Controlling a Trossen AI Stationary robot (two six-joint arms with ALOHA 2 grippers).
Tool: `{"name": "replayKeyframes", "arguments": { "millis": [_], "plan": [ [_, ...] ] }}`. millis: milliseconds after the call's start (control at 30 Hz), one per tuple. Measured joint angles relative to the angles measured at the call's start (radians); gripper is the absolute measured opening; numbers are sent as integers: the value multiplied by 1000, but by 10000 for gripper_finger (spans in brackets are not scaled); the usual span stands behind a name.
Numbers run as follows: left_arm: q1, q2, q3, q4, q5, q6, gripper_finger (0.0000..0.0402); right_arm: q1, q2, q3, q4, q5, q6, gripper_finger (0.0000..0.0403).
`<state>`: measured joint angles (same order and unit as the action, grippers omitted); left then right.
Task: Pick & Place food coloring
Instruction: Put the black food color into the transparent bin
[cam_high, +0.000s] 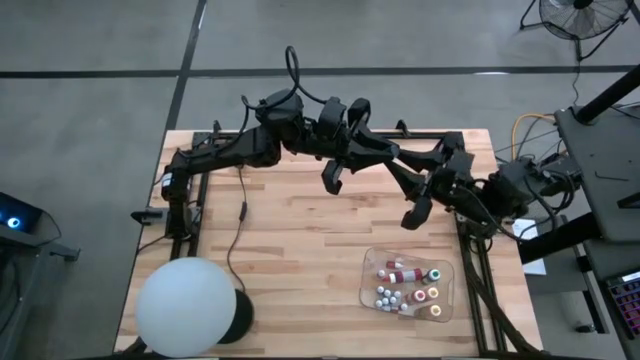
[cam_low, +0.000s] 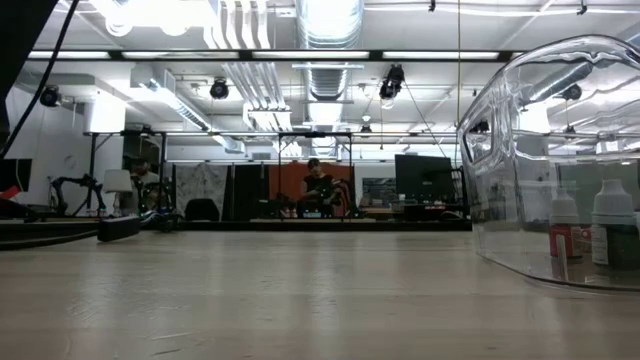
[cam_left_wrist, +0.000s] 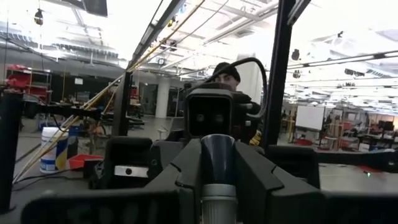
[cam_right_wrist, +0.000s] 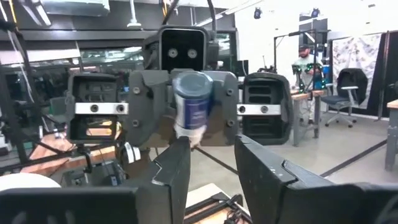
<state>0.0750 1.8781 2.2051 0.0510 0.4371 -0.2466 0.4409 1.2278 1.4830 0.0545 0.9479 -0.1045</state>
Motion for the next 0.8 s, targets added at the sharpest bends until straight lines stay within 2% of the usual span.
{"name": "replayKeyframes", "arguments": {
  "millis": [100, 400, 667, 800],
  "plan": [
    [-1, -2, -1, -10, 29, -3, 44, -2, 0, 1, 8, 16, -1, 127],
    [-2, -1, -1, -2, 32, -22, 44, -1, -6, 0, -20, 11, 45, 168],
    [-2, 5, -4, 55, -18, -67, 44, 16, -6, 0, -115, -6, 162, 166],
    [0, 4, -3, 88, -36, -72, 44, 33, -4, -2, -123, -90, 166, 158]
  ]
}}
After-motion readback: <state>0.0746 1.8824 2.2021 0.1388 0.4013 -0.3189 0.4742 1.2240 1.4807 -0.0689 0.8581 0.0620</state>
